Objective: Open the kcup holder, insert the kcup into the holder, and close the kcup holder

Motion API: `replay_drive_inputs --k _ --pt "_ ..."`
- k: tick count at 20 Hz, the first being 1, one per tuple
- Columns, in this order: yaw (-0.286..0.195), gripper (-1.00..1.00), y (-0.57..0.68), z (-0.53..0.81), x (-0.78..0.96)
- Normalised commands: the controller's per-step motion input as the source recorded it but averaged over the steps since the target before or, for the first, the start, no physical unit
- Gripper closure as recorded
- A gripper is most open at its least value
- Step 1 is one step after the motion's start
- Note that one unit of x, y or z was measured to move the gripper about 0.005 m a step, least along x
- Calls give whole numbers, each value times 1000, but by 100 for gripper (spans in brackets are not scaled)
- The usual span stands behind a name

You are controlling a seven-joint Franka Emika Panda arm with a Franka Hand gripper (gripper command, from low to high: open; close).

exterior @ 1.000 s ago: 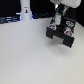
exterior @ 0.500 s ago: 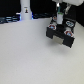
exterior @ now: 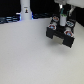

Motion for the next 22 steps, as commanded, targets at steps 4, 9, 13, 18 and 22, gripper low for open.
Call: replay_drive_inputs --k 4,9,13,18,22 --pt "28 100 34 -192 6" --pt "28 100 8 -203 -27" --pt "26 100 29 -171 -9" --pt "32 100 82 -109 98" --pt "47 100 102 -136 97"
